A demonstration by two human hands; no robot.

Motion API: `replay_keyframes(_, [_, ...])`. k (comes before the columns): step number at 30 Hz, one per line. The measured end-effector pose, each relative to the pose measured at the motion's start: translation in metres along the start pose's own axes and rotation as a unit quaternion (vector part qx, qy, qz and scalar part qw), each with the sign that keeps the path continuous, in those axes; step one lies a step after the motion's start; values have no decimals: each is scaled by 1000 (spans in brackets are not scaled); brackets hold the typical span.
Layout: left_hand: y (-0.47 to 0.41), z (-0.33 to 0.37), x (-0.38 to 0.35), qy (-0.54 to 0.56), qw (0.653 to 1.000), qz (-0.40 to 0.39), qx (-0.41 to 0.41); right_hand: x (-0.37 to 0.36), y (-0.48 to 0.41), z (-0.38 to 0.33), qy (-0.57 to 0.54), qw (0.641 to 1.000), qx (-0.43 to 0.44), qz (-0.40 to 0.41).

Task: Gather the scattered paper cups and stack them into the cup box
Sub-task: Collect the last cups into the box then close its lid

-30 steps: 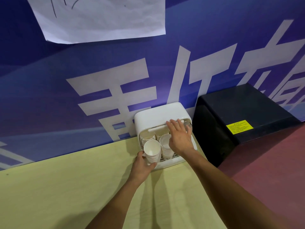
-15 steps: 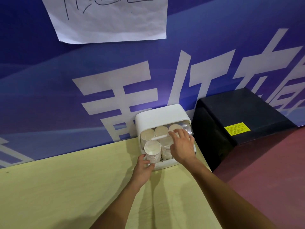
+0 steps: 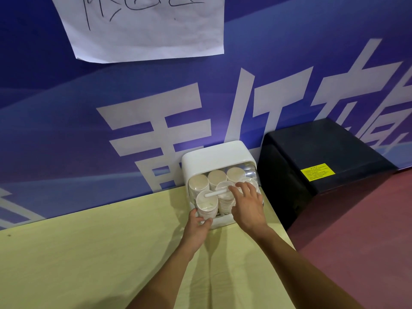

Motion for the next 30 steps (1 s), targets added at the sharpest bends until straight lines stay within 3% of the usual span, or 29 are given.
replay_keyframes(9, [-12,3,-10,87,996,17,19,-8,0,2,-1,1000,-4,12])
replay_keyframes(30, [-14,-4,-7,93,996,-12,-12,-11,-1,7,-8,995,11,96])
Point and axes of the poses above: each hand's wrist, its own y-axis away from the middle knuckle, its own x-axis out of the back of the hand, z = x × y, the point moved 1 cm from there along -y, towards the middle knuckle, and after that the axes turned 8 degrees about x, right-handed, at the moved point
